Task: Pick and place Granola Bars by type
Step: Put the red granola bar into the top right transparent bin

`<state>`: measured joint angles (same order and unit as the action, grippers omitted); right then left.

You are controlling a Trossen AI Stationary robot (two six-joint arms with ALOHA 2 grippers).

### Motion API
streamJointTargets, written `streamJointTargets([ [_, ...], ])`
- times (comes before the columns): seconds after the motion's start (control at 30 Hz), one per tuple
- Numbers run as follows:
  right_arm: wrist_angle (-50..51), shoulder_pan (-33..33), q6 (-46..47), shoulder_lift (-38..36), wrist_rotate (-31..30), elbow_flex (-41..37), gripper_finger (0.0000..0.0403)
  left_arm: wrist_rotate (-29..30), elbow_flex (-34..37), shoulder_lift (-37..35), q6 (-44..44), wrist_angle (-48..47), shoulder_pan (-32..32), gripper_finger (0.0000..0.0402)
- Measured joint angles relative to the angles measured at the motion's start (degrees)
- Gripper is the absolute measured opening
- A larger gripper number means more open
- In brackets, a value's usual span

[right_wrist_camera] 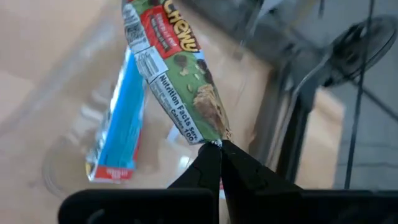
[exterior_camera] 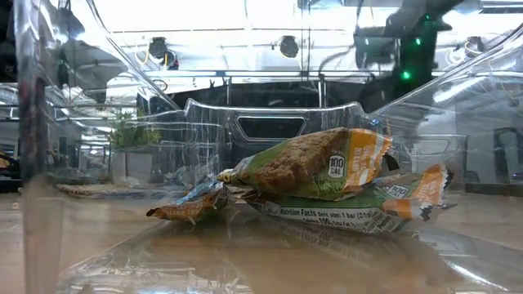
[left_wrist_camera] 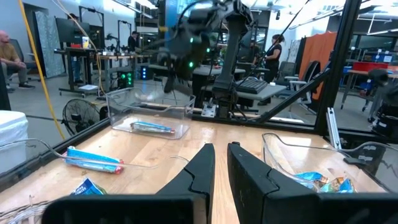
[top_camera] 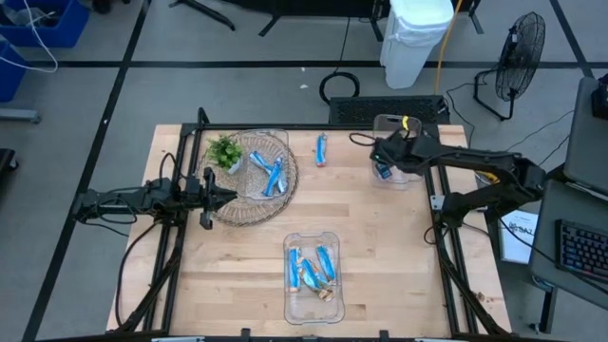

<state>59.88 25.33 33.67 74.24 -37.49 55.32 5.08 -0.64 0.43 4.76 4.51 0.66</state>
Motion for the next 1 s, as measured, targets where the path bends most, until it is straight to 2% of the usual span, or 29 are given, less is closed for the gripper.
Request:
streamJointTargets([
  [0.2, -4.73, 2.81, -0.31, 0.00, 5.13, -6.30, 0.0000, 0.00, 0.00, -0.01, 0.00, 0.01, 0.00, 0.0049],
  [0.6, -13.95, 3.20, -5.35, -0.04, 10.81, -7.34, 0.0002, 0.00, 0.00, 0.00, 0.00, 0.01, 0.00, 0.0049],
  [0.77, -16.53, 3.20, -6.08, -0.04, 10.80, -7.34, 0.0026, 0.00, 0.00, -0.02, 0.00, 0.01, 0.01, 0.0049],
  [1.0, -16.61, 3.20, -6.37, -0.04, 10.80, -7.34, 0.0079, 0.00, 0.00, -0.02, -0.01, 0.02, 0.00, 0.0049],
])
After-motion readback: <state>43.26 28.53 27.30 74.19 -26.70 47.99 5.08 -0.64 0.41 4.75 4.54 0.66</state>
